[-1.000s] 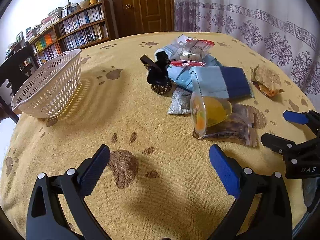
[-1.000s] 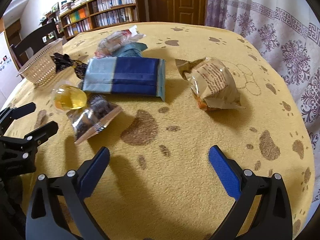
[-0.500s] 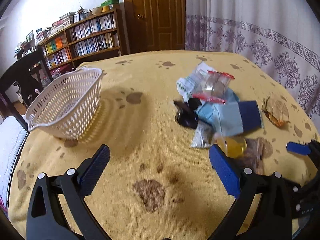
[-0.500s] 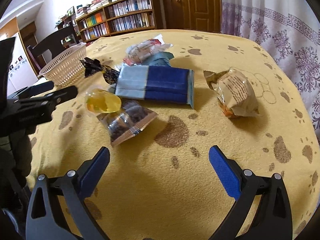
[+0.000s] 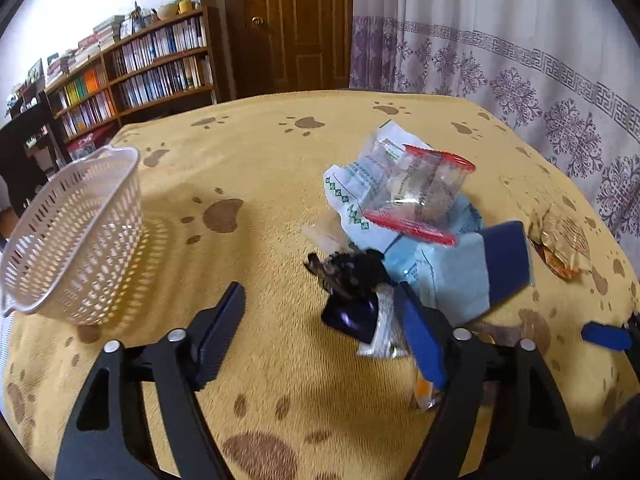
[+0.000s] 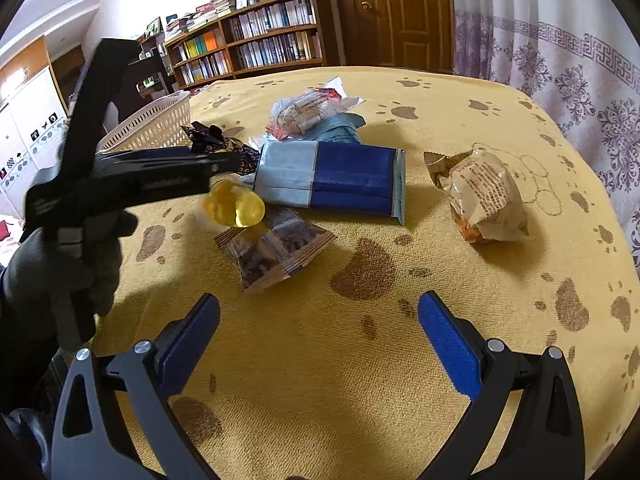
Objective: Organize snacks
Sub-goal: 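Grasp the black-wrapped chocolate ball with the left tool, then carry the chocolate ball into the white basket while the right tool grasps the jelly cup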
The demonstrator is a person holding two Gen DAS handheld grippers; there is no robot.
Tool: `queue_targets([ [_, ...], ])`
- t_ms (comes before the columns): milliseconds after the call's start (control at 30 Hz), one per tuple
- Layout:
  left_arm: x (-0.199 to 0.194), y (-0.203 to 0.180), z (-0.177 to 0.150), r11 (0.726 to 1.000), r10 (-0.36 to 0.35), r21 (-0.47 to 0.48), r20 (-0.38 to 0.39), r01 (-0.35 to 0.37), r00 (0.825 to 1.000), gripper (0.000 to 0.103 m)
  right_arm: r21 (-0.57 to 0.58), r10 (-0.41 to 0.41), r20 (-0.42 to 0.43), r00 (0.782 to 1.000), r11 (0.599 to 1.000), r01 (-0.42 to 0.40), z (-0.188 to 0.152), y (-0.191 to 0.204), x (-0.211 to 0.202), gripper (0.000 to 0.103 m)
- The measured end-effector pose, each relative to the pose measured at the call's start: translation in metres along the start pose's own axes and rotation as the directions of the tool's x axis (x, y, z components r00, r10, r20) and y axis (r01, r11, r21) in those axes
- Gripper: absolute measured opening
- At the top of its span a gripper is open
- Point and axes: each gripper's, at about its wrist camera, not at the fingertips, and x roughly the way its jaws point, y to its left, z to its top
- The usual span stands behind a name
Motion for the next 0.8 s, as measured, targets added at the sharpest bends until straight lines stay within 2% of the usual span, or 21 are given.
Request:
queue_targets([
  [100,0.013,0.002,0.002,1.0,-0.022,-0.015,-0.017,0.022,1.0,0.072,-0.002,0.002,-0.003,1.0,1.0,-0.002,-0.001,0.001,0.001,0.098],
  [300,0.031,0.005,0.005,0.996,-0.07,-0.051,-0.039,0.068,0.997,0.054,-0.01,0.011,-0.005,1.0,1.0,-0.011,-0.002,0.003,0.004,0.098],
  [367,0.035,0.008,0.006,0.992,-0.104,-0.069,-0.041,0.101,0.994,0.043,-0.014,0.016,-0.004,1.0,1.0,-0.016,-0.003,0.004,0.004,0.098],
  [433,0.037,0.01,0.005,0.991,-0.109,-0.077,-0.044,0.105,0.993,0.032,-0.019,0.021,-0.003,1.0,1.0,-0.021,-0.003,0.005,0.004,0.098],
  [567,0.033,0.016,0.003,0.987,-0.129,-0.097,-0.021,0.127,0.991,0.031,-0.03,0.029,-0.003,1.0,0.999,-0.029,-0.004,0.009,0.004,0.098],
  [800,0.002,0.028,0.008,0.99,-0.11,-0.083,0.053,0.114,0.993,0.031,-0.041,0.051,0.01,0.999,0.998,-0.051,-0.003,0.018,0.001,0.098],
])
